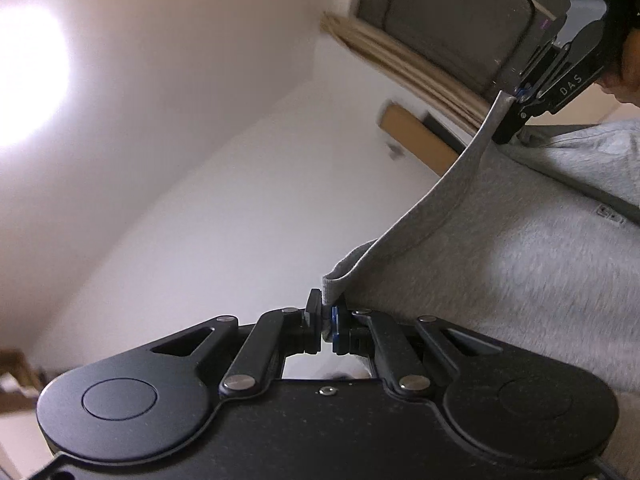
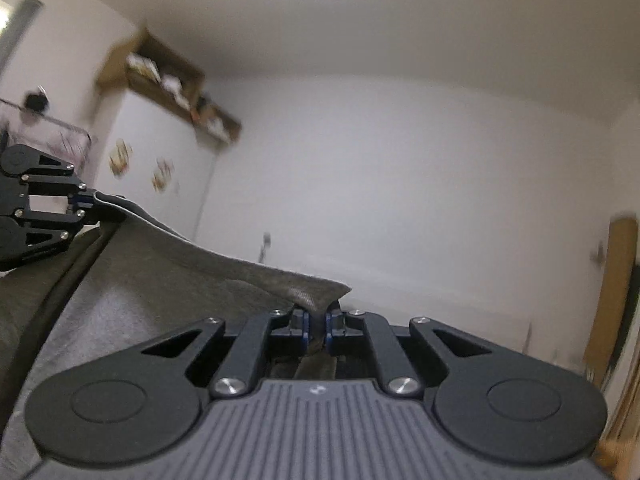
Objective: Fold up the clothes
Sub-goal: 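Lower the t-shirt onto the bed and open both tools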
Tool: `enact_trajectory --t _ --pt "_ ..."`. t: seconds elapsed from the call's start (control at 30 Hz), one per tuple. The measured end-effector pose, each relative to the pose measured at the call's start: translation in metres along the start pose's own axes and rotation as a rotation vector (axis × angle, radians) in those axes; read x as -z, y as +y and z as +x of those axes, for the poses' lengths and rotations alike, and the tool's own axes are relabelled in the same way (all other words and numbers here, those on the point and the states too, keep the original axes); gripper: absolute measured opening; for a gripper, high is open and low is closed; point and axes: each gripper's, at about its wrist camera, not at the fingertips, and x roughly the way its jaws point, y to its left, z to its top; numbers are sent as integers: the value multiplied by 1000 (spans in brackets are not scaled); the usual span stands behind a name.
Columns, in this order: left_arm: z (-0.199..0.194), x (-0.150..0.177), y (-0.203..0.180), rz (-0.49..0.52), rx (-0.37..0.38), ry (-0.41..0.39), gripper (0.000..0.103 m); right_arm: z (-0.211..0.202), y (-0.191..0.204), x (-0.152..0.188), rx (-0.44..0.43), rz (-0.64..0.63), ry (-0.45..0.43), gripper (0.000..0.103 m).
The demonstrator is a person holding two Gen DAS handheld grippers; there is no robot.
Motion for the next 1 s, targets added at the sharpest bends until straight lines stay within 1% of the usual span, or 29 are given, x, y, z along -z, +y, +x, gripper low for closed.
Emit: enact_trajectory --t 0.1,0.2,0.27,0.33,0.37,0.4,0.43,0.47,0.5,0.53,0.57,0.6,0.63,0.67,0.7,0.73,0.77,0.8,0.87,0.97,1.0 --pt "67 43 -30 -45 78 81 5 65 -13 45 20 24 120 7" --pt "143 97 -72 -108 158 181 5 141 -21 104 52 61 233 7" --pt "194 133 -100 -150 212 250 5 181 -17 152 62 103 309 7" --pt "242 176 -130 -197 267 338 5 221 -12 200 72 145 384 7" --pt "265 198 -146 -222 294 384 9 241 -10 224 77 166 422 7" --pt "281 222 -163 -255 319 437 10 260 -8 248 82 187 459 7" --pt "289 245 -181 -278 324 470 18 280 -5 272 87 208 497 8" --pt "297 268 -199 -302 328 503 34 300 -3 297 91 229 535 10" --pt "304 290 -216 -323 333 534 44 320 0 321 96 250 573 11" --pt "304 305 -226 -332 338 551 63 340 2 345 101 271 610 11" --pt "304 319 -236 -342 344 567 69 347 4 365 129 280 638 13" --pt "301 334 -244 -352 349 581 70 342 3 376 138 286 650 16" --pt "280 351 -233 -367 352 573 70 336 1 388 146 292 660 18" --pt "260 367 -224 -383 355 566 71 327 -3 386 130 309 649 23" --pt "255 374 -223 -403 355 568 71 317 -7 383 113 327 637 34" --pt "244 373 -216 -440 344 571 72 303 -10 379 122 336 615 39" --pt "232 372 -210 -475 331 574 77 288 -12 376 131 345 592 47" --pt "219 371 -205 -498 314 584 79 268 -14 369 147 342 570 56" --pt "194 368 -195 -545 279 603 81 242 -12 376 167 325 580 65" --pt "157 365 -182 -614 227 631 81 190 -2 377 177 320 599 67" --pt "148 364 -184 -626 219 643 81 183 1 387 169 333 604 67"
